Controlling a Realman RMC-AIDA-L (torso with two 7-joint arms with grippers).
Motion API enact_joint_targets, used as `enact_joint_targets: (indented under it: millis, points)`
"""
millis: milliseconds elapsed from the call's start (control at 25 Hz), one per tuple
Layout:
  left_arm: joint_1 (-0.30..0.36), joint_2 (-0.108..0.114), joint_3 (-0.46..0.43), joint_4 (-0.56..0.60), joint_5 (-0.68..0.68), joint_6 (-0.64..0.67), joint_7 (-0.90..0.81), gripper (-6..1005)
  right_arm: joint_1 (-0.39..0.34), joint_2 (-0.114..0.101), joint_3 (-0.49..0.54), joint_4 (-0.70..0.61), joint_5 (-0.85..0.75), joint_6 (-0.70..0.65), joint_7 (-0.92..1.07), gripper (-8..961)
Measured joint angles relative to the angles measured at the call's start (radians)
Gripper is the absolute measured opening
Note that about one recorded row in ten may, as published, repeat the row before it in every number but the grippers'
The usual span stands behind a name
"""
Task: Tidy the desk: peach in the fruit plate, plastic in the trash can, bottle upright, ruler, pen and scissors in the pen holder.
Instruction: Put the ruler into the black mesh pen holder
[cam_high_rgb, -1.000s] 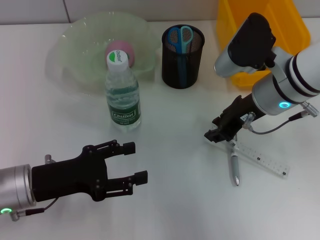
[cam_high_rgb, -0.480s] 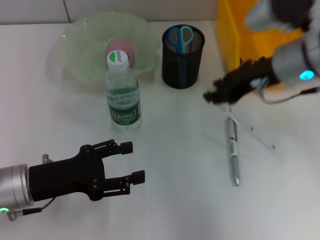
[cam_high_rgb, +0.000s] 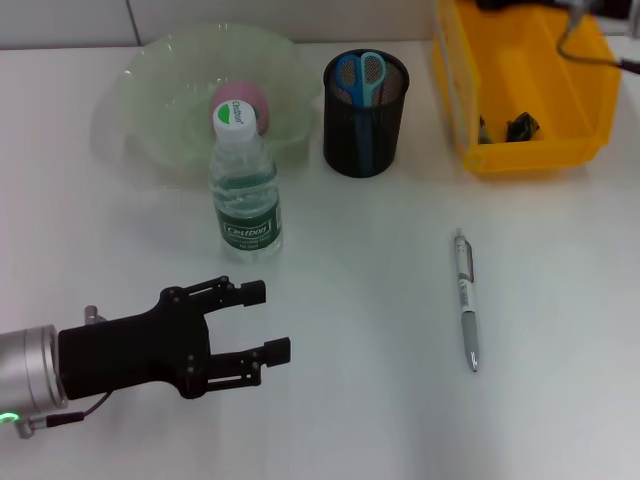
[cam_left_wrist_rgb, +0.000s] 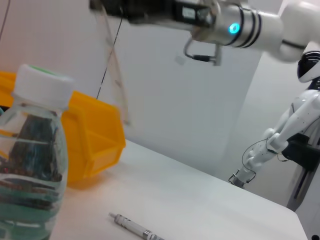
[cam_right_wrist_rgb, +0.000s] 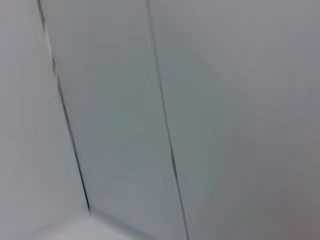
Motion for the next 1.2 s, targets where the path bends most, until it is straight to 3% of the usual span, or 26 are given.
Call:
enact_joint_targets:
  millis: [120,160,200,320,360,400,560,760,1200]
  points:
    - [-0.002,0.000,0.000,0.000,0.000,-0.001,0.000,817,0.037,0.001,-0.024,0.191,0.301,0.077,-0.235,387]
    - [-0.005,-0.001,0.000,0.000,0.000,-0.001,0.000,817,0.085,0.003,-0.036,0.348,0.504,0.099,-0.415,391]
    - [-0.005,-0.001,0.000,0.000,0.000,-0.001,0.000,817,0.085,0.003,-0.036,0.348,0.504,0.099,-0.415,394]
    - [-0.006,-0.003,0.000,0.000,0.000,-0.002,0.000,817,0.162,0.005,-0.047,0.578,0.770,0.093,-0.665,403]
    - [-0.006,-0.006,0.000,0.000,-0.001,-0.003,0.001,817,0.208,0.007,-0.078,0.709,0.940,0.080,-0.821,407]
    - [-0.006,-0.006,0.000,0.000,-0.001,-0.003,0.001,817,0.208,0.007,-0.078,0.709,0.940,0.080,-0.821,410]
    - [-0.006,-0.007,0.000,0.000,0.001,-0.005,0.001,817,0.295,0.008,-0.189,0.891,1.201,0.081,-1.052,423]
    - [-0.006,-0.007,0.000,0.000,0.000,-0.005,0.002,817,0.343,0.009,-0.220,0.958,1.234,0.112,-1.072,439]
    - [0.003,-0.007,0.000,0.000,0.004,-0.006,0.004,817,0.336,0.008,-0.295,0.948,1.234,0.113,-1.012,474]
